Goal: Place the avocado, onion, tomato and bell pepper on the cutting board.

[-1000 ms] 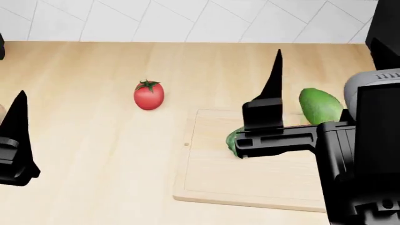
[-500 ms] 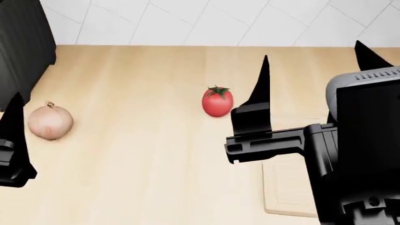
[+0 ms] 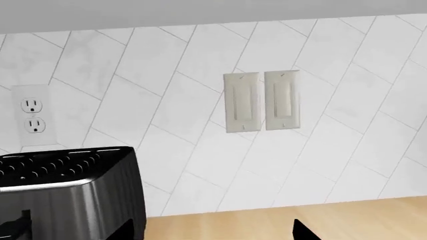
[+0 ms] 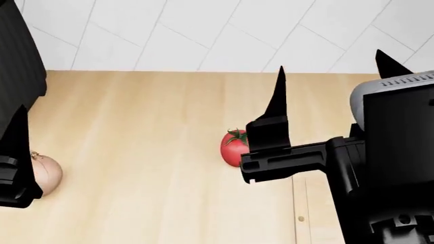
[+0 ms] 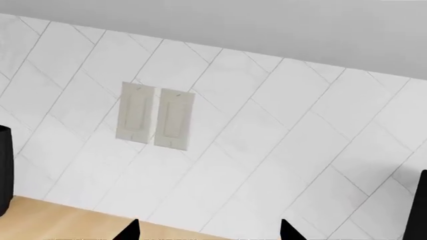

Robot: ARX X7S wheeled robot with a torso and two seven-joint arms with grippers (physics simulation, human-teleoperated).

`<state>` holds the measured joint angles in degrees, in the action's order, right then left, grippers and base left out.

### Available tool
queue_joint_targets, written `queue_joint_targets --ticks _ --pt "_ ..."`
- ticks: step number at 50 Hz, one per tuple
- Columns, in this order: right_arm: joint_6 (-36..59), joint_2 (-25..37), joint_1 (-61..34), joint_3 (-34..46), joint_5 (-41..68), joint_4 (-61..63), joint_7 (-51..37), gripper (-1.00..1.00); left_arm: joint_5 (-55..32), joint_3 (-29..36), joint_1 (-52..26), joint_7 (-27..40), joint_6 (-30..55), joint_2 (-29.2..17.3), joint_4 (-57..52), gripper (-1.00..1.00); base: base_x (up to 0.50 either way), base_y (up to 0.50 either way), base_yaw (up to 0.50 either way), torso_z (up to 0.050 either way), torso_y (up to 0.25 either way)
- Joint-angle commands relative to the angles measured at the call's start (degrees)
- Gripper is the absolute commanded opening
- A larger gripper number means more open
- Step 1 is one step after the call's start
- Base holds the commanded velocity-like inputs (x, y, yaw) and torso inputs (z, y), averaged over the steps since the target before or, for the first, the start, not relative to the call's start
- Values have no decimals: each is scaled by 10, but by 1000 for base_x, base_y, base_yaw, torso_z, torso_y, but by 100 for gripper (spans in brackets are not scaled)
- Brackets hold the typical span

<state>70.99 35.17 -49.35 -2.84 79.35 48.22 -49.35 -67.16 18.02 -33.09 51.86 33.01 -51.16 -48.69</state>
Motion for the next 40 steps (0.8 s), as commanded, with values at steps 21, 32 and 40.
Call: queue_joint_targets --ticks 21,32,40 --pt "14 -82 -89 192 -24 -241 123 100 -1 -14 -3 -14 -9 9 3 100 0 0 0 0 0" --pt "-83 -109 -85 303 -199 -356 241 100 9 -19 13 -26 -19 2 7 100 0 0 0 0 0" --pt "-126 -125 -82 348 -259 -418 272 100 11 -27 33 -28 -31 -6 5 100 0 0 0 0 0"
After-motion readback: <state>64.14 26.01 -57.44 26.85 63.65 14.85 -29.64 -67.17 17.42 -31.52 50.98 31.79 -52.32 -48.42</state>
